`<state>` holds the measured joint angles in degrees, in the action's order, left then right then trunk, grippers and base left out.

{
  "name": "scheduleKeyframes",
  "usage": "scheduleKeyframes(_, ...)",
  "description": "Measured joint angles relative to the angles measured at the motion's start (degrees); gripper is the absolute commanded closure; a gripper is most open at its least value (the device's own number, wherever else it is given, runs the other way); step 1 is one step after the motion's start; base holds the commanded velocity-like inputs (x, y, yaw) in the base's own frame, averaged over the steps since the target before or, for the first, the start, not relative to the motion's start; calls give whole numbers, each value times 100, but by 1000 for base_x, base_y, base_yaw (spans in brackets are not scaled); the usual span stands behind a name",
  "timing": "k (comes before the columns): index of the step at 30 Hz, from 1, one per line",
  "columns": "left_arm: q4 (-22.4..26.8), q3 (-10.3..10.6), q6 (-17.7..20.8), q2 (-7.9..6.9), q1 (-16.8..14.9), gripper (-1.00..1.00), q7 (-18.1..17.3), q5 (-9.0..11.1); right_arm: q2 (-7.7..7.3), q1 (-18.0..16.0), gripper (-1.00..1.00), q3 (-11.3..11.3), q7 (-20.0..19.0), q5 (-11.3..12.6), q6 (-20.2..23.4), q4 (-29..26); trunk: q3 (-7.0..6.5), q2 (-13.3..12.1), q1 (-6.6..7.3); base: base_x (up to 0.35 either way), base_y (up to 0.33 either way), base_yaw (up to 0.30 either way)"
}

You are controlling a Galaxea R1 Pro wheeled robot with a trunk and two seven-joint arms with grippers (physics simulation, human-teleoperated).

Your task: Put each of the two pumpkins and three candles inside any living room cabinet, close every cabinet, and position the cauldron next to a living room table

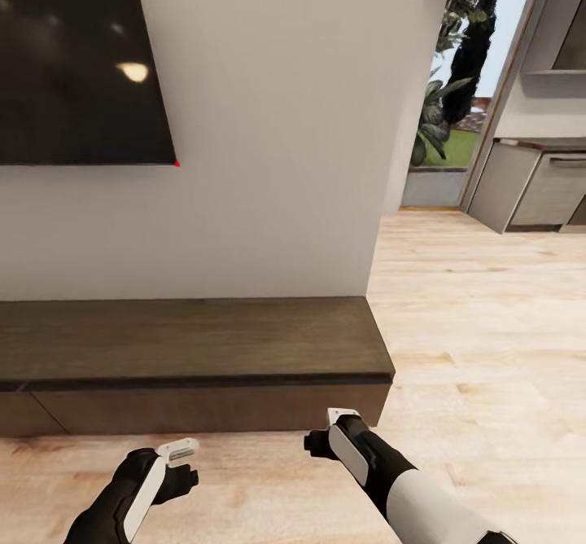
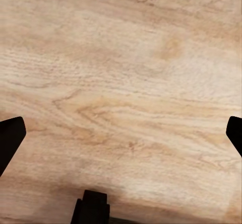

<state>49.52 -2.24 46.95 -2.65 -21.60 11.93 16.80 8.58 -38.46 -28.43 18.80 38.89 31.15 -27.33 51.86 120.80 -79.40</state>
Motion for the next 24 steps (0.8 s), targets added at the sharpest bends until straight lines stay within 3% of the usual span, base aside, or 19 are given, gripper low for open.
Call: scheduleKeyframes(24, -30, 10, -4, -47, 0, -100, 1, -2, -1, 1, -100, -2, -2, 47, 52, 10, -431, -963, 527, 0, 0, 0)
